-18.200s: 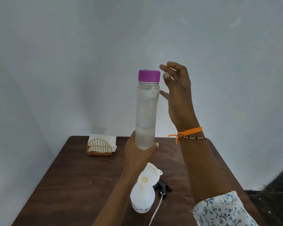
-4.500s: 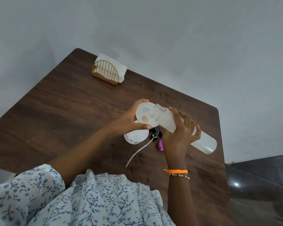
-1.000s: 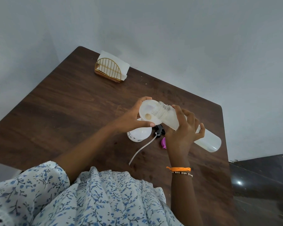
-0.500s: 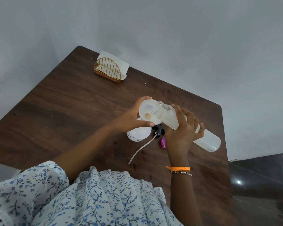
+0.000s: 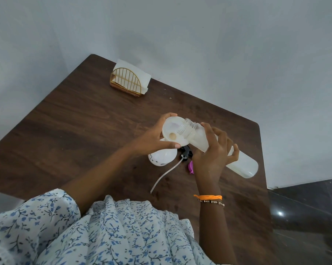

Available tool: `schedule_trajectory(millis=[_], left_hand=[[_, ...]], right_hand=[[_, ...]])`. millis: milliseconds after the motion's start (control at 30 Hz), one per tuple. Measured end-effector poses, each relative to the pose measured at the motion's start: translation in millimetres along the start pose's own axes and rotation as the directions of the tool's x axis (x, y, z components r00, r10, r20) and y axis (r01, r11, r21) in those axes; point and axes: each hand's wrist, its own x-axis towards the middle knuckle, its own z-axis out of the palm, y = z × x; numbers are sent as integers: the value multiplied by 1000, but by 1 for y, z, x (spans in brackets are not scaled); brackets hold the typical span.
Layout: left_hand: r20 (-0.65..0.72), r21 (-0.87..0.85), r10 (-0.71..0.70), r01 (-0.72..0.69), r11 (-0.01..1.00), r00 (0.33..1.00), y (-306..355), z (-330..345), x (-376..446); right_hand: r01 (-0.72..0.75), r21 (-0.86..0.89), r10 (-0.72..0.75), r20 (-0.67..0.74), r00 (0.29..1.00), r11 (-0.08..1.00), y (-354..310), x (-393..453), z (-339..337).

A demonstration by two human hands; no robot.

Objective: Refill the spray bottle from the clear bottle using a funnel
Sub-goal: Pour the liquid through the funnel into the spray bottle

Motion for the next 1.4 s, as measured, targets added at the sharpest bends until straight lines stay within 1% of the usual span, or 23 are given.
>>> schedule_trajectory(millis=[867, 1400], left_hand=[[8, 3, -5, 5, 1000, 1000, 0, -1, 0], [1, 14, 4, -4, 1000, 1000, 4, 0, -1]], right_hand=[[-13, 4, 13, 13, 1000, 1000, -2, 0, -2], [18, 10, -18, -45, 999, 1000, -2, 0, 1]])
